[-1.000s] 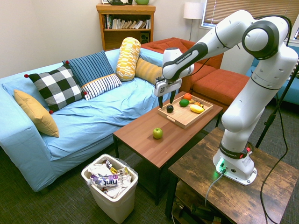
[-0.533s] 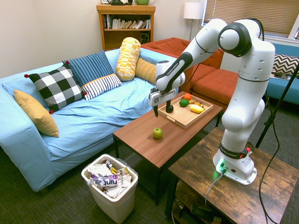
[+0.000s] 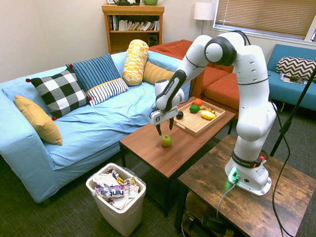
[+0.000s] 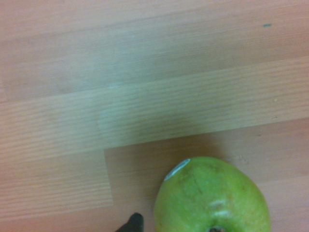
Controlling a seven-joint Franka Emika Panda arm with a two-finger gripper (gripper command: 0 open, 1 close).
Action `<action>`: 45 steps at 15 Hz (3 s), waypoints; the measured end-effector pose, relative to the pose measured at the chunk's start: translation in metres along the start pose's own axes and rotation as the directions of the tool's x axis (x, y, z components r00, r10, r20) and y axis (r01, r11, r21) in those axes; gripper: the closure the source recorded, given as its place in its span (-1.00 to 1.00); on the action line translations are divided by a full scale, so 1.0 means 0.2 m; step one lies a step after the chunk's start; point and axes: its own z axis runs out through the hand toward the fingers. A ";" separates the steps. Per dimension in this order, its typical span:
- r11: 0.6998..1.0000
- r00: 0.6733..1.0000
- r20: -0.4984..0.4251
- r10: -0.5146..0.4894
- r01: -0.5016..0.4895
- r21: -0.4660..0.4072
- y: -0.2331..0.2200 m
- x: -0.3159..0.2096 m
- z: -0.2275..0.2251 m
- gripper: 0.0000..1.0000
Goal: Put the apple in the tray
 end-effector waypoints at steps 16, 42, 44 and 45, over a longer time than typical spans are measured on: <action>0.996 0.999 0.045 0.029 -0.025 -0.084 -0.05 -0.01 0.27 1.00; 0.839 0.834 -0.095 0.543 -0.535 0.095 1.11 1.26 -0.10 1.00; 0.832 0.829 -0.080 0.554 -0.548 0.081 1.12 1.31 0.01 1.00; 0.830 0.827 -0.072 0.557 -0.553 0.077 1.12 1.33 0.06 1.00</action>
